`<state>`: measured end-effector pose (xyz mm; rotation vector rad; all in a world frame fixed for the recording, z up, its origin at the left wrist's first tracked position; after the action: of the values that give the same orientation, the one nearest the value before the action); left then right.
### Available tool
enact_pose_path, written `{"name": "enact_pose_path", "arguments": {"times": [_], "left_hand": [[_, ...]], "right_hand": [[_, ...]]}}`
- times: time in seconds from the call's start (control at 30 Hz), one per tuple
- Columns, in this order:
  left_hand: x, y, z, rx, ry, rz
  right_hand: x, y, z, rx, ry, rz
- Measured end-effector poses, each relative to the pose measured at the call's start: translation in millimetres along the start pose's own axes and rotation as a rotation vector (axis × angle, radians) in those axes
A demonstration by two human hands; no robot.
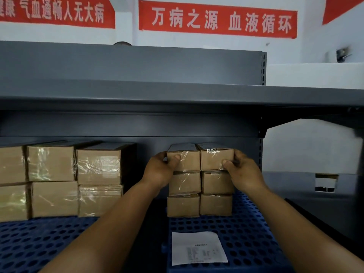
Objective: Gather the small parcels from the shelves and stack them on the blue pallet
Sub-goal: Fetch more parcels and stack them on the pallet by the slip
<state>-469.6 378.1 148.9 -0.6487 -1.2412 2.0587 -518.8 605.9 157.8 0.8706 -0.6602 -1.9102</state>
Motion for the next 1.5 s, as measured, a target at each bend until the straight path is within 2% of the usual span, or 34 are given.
{"name": "enact_pose_path", "arguments": {"times": [0.23, 0.43, 0.6, 0.77, 1.03, 1.17, 1.5], "left_hand": [[-0.9, 1.5, -2.2, 0.010, -0.039, 0.069], [4.3, 5.7, -9.7, -0.040, 0.011, 0.119], [0.3, -3.1, -23.7, -0.013, 0.015, 0.201], [-7.8, -27.8, -71.2, 0.144, -0.017, 0.262], [9.8, -15.5, -187.9, 0.241, 0.202, 0.386], [13.0, -3.4, -236.9, 0.266, 0.317, 0.334], [-12.3, 43.5, -361.8, 0.280, 0.724, 0.337]], "right_hand": [[2.2, -1.9, -6.9, 0.014, 0.001, -0.021], [3.2, -6.1, -11.7, 0.086, 0.020, -0.026], [-8.4, -2.9, -27.3, 0.102, 0.017, 0.002], [-26.6, 4.7, -59.6, 0.057, 0.008, 0.028], [-51.4, -15.7, -150.0, 0.020, 0.065, -0.218], [-77.5, -27.3, -202.0, 0.040, 0.012, -0.317], [-131.0, -32.9, -363.5, 0.364, -0.115, -0.501]]}}
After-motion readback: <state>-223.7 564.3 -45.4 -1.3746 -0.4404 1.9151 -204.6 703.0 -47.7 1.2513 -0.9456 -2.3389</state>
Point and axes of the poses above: each hand's wrist, its own z-axis towards the middle knuckle, its own x-axis out of the palm, y = z × x, the point moved 9 cm from there along z, towards the middle knuckle, and after that the axes turned 12 degrees about -y, right-handed, at the moved point
